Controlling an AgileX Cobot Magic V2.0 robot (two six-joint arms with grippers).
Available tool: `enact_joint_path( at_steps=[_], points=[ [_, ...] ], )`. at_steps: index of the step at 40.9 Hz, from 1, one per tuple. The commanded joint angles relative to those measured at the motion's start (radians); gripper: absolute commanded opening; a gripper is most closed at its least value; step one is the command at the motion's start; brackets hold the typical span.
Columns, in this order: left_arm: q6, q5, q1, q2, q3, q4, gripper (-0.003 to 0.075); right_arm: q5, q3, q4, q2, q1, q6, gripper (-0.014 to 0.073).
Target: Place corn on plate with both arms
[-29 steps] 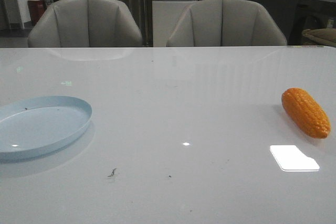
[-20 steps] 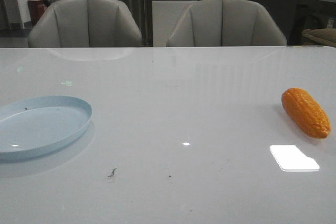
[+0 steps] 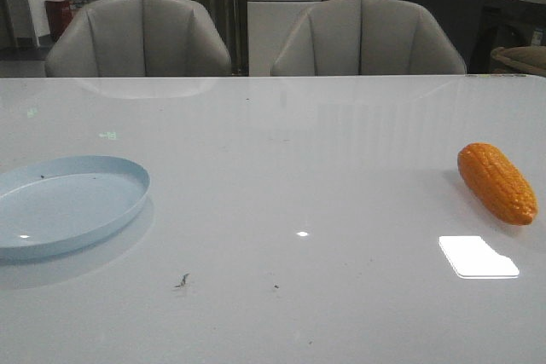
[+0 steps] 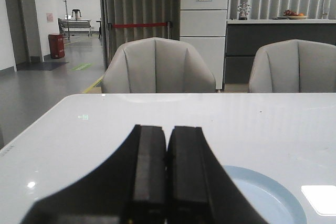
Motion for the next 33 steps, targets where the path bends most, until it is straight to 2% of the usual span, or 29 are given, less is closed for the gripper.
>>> enact_joint_path(
  at_steps=[1,4,6,8,17,21,28,33],
  points=[
    [-0.011,-0.175,0.000,-0.008,-0.004,-0.006,0.0090,-0.127,-0.018,-0.011,-0.022,0.003,-0.004,0.0036],
    [-0.013,-0.244,0.000,-0.008,-0.034,-0.006,0.0090,-0.226,-0.020,0.025,-0.022,0.004,0.021,0.0036],
    [-0.013,-0.230,0.000,-0.005,-0.076,-0.006,0.0090,-0.314,-0.033,0.074,-0.022,0.004,0.042,0.0036],
    [-0.013,-0.222,0.000,0.009,-0.132,-0.006,0.0090,-0.336,-0.079,0.091,-0.022,0.004,0.043,0.0028],
    [-0.013,-0.090,0.000,0.200,-0.414,0.073,0.0090,-0.186,-0.385,0.080,0.124,0.004,0.043,0.0029],
    [-0.013,-0.077,0.000,0.316,-0.507,0.072,0.0090,-0.180,-0.482,0.080,0.240,0.004,0.043,0.0029],
    [-0.013,-0.070,0.000,0.520,-0.567,0.059,0.0090,-0.180,-0.523,0.081,0.445,0.004,0.043,0.0029],
    [-0.013,0.030,0.000,0.649,-0.567,0.055,0.0090,-0.093,-0.523,0.081,0.565,0.004,0.043,0.0029]
  ],
)
